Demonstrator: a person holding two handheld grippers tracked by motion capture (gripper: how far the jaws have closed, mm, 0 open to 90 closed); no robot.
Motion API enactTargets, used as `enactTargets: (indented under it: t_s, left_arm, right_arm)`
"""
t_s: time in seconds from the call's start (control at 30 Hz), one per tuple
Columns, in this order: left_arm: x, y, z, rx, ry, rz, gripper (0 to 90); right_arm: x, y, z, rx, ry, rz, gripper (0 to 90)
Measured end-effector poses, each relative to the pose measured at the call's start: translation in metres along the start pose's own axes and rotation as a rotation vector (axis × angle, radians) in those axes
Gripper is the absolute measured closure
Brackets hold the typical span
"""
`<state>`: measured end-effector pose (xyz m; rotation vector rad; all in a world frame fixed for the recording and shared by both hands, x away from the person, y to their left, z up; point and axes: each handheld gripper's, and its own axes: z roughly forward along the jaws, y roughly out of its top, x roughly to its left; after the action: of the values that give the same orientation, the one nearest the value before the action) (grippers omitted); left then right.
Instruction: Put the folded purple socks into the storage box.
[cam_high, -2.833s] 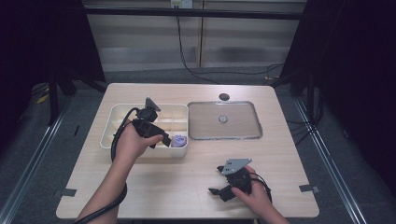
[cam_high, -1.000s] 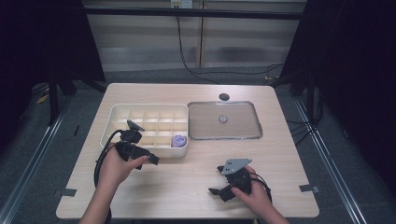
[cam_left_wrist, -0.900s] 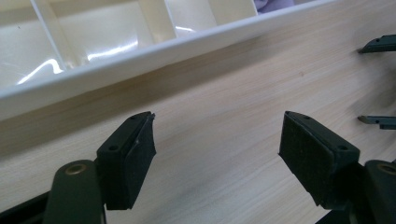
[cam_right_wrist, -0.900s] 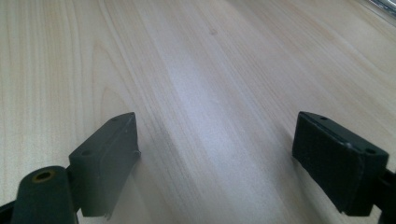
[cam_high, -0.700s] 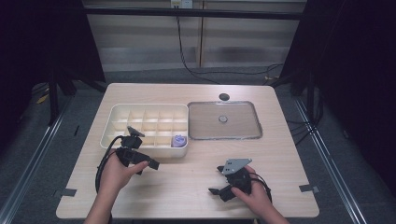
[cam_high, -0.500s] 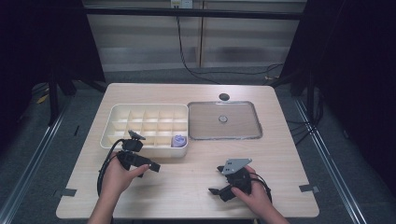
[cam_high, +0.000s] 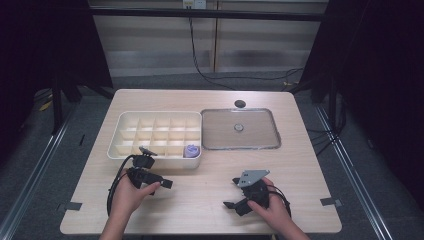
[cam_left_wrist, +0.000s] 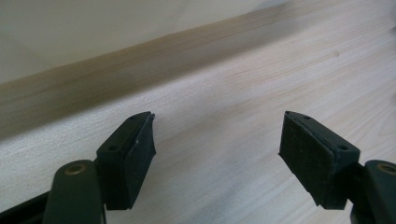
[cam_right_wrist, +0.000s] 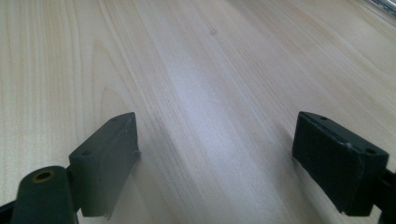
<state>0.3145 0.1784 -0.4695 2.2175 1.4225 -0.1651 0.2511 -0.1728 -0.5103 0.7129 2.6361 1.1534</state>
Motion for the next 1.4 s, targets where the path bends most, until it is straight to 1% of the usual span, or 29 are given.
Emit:
enactTargets:
  t_s: [0.03,0.1,0.13,0.2,0.27,0.3,0.37,0.4,0.43,0.5,0.53,0.57,0.6,0.63,0.7,0.73,0.9,0.93,1.07,1.1,1.2,1.23,1.3,1.4]
  left_arm:
    - [0.001,-0.001,0.001,-0.005,0.003,0.01,26.0]
    - [0.0,-0.002,0.003,-0.009,0.001,0.01,26.0]
    - [0.0,-0.002,0.004,-0.013,0.009,0.015,25.9]
    - [0.0,-0.003,0.005,-0.012,0.011,0.033,25.6]
    - [-0.001,-0.004,0.005,-0.02,0.009,0.033,25.6]
    - [-0.001,-0.004,0.005,-0.019,0.015,0.048,25.6]
    - [-0.002,-0.006,0.005,-0.03,0.015,0.051,25.6]
    - [-0.002,-0.007,0.005,-0.034,0.017,0.062,25.5]
    - [-0.002,-0.008,0.005,-0.051,0.021,0.063,25.4]
    - [-0.003,-0.012,0.006,-0.07,0.026,0.081,25.0]
    - [-0.004,-0.014,0.007,-0.089,0.032,0.088,24.5]
    - [-0.005,-0.015,0.006,-0.086,0.037,0.11,23.8]
    - [-0.006,-0.017,0.007,-0.101,0.045,0.115,23.5]
    - [-0.007,-0.018,0.008,-0.106,0.049,0.129,23.2]
    - [-0.01,-0.021,0.009,-0.13,0.062,0.139,21.9]
    - [-0.011,-0.023,0.01,-0.134,0.067,0.151,21.5]
    - [-0.012,-0.032,0.011,-0.196,0.082,0.167,21.0]
    - [-0.012,-0.035,0.012,-0.22,0.083,0.165,21.0]
    - [-0.011,-0.043,0.013,-0.275,0.094,0.193,20.9]
    - [-0.012,-0.045,0.014,-0.286,0.096,0.195,20.8]
    - [-0.013,-0.048,0.016,-0.306,0.1,0.205,20.2]
    - [-0.013,-0.048,0.016,-0.31,0.104,0.214,19.5]
    - [-0.014,-0.05,0.017,-0.324,0.108,0.216,19.0]
    - [-0.014,-0.053,0.018,-0.341,0.113,0.232,18.4]
  right_arm:
    - [0.0,0.0,0.0,0.0,-0.001,0.0,13.8]
    - [0.0,0.0,0.0,0.001,-0.001,0.0,13.8]
    - [0.0,0.0,0.0,0.001,0.0,0.001,13.8]
    - [0.0,0.0,0.0,0.001,0.0,0.0,13.8]
    - [0.0,0.0,0.0,0.001,-0.001,0.0,13.8]
    - [0.0,0.0,0.0,0.0,-0.002,0.003,13.8]
    - [0.0,0.0,0.0,0.001,0.0,0.001,13.8]
    - [0.0,0.0,0.0,0.0,0.0,0.0,13.8]
    - [0.0,0.0,0.0,0.0,-0.001,0.0,13.8]
    - [0.0,0.0,0.0,0.0,0.0,0.0,13.8]
    - [0.0,0.0,0.0,0.0,-0.001,0.0,13.8]
    - [0.0,0.0,0.0,-0.001,-0.001,0.002,13.8]
    - [0.0,0.0,0.0,0.0,-0.001,0.0,13.8]
    - [0.0,0.0,0.0,0.0,-0.001,0.0,13.8]
    - [0.0,0.0,0.0,0.0,-0.001,0.0,13.8]
    - [0.0,0.0,0.0,0.0,-0.001,0.0,13.8]
    - [0.0,0.0,0.0,0.001,0.001,0.002,13.8]
    - [0.0,0.0,0.0,0.0,0.002,0.002,13.8]
    - [0.0,0.0,0.0,0.0,-0.001,0.0,13.8]
    - [0.0,0.0,0.0,0.0,0.0,0.001,13.8]
    - [0.0,0.0,0.0,0.0,0.0,0.0,13.8]
    - [0.0,0.0,0.0,0.0,-0.001,0.0,13.8]
    - [0.0,0.0,0.0,0.0,-0.001,0.0,13.8]
    - [0.0,0.0,0.0,0.001,-0.001,0.0,13.8]
